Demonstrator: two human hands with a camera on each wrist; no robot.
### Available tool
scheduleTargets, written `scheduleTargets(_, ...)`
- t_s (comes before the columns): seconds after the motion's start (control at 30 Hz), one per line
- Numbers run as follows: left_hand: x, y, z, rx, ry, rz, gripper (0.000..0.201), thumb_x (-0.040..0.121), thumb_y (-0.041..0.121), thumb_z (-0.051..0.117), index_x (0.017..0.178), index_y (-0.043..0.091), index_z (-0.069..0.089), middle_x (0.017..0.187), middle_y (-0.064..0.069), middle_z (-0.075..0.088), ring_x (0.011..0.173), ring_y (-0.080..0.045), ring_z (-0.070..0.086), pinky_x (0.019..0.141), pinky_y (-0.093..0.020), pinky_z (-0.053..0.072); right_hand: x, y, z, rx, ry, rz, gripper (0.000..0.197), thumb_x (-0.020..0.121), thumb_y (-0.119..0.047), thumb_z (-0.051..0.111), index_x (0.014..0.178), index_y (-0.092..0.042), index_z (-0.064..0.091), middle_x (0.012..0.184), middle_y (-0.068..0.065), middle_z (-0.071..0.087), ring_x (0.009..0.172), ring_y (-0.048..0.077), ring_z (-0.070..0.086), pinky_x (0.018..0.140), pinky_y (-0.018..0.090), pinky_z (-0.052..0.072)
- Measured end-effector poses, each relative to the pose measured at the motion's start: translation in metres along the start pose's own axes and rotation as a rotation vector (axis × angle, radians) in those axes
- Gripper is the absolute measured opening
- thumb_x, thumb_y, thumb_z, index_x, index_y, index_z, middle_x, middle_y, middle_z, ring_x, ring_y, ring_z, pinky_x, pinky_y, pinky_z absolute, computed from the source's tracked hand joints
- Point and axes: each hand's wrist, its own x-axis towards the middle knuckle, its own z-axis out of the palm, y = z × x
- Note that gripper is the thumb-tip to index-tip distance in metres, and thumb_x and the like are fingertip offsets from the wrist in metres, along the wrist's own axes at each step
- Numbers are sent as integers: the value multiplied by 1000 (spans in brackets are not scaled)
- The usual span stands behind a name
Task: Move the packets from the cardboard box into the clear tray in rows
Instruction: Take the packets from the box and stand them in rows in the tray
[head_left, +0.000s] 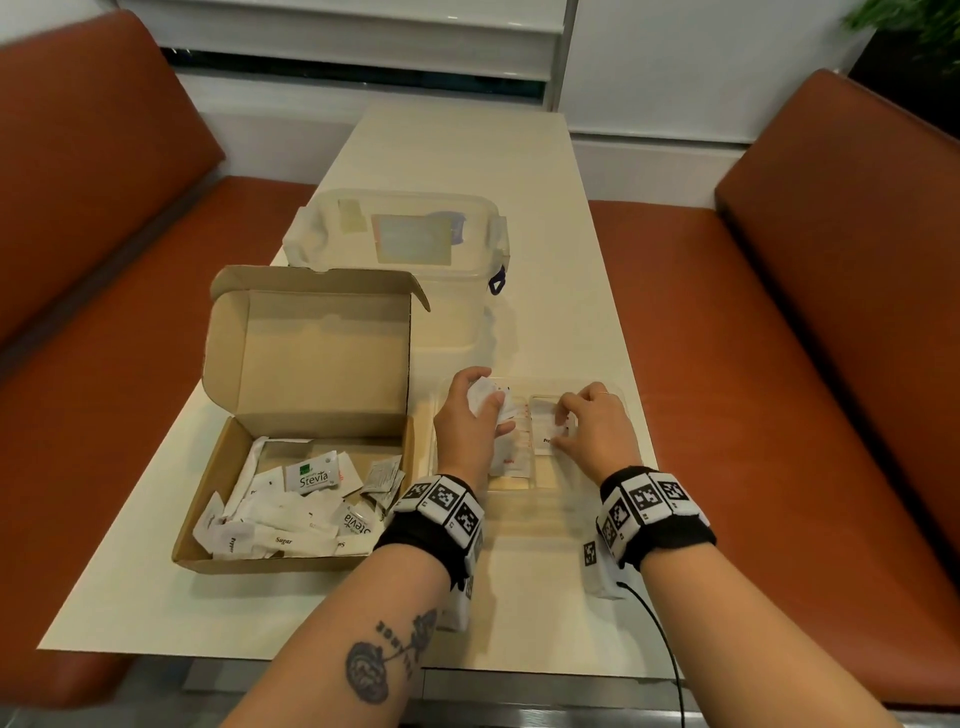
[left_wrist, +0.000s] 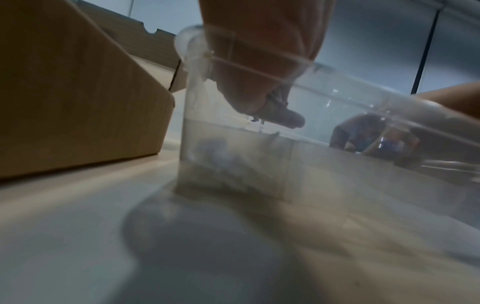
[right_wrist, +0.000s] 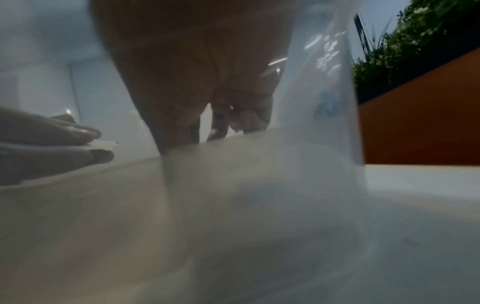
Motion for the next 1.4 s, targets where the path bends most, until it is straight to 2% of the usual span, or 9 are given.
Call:
scheduleTargets(0.4,1,-3,1,-2,-20,3,26,92,8,60,115,20,58,117,0,50,93,-7,60,64,-20,57,-2,-1,3,-36,-2,16,11,79,-19,70,89,-15,68,102,3,48,96,20,48,70,26,41)
scheduleTargets(0.57,2,-1,2,-50,-83,-27,18,92,10,60,101,26,61,106,6,56,87,-17,66,61,-25,58,-2,-19,-5,353,81,39,13,85,-28,66,90,-17,66,87,-5,60,83,10,52,71,22,39)
scheduleTargets(0.67,1,1,2,-93,-148,-79,10,94,14,59,98,23,62,103,-7,62,73,-23,70,64,-33,60,-2,-31,-10,619,19,82,16,86,-25,66,100,-17,66,75,-10,60,68,2,53,63,15,40)
scheduleTargets(0.73,1,2,3,-119,-181,-112,7,93,14,61,97,19,63,98,-14,64,69,-24,68,65,-36,61,-2,-34,-11,695,-5,85,18,87,-23,65,101,-13,69,72,-7,62,65,3,52,66,19,43)
scheduleTargets(0.9,0,6,1,-178,-207,-155,6,95,19,57,98,15,61,98,-17,64,68,-26,69,62,-33,60,-2,-32,-13,800,35,140,7,84,-15,68,77,-15,66,68,-3,63,56,7,52,55,15,42)
scheduleTargets(0.97,0,6,-2,-167,-188,-144,8,97,14,53,99,16,60,99,-18,63,67,-24,70,61,-30,60,-3,-28,-13,810,74,165,13,85,-13,67,73,-17,64,68,-1,63,56,9,52,52,13,42)
scheduleTargets(1.13,-1,2,-7,-13,-104,-60,19,100,11,45,105,19,61,103,-9,60,67,-18,70,63,-31,60,-7,-18,-14,786,105,186,10,85,-14,66,75,-14,65,70,0,65,60,8,53,60,18,44)
scheduleTargets(1.27,-3,1,-9,39,-77,26,23,100,14,43,104,28,61,105,-9,62,69,-15,69,63,-30,59,-9,-2,-13,562,174,235,8,84,-20,66,78,-14,67,78,2,65,73,15,55,66,25,40)
scheduleTargets(1.4,-4,-1,-10,16,-61,28,25,100,14,43,102,32,60,104,-9,63,71,-16,69,63,-29,59,-12,4,-5,328,113,213,9,82,-20,67,82,-13,71,98,1,55,85,12,50,73,24,37)
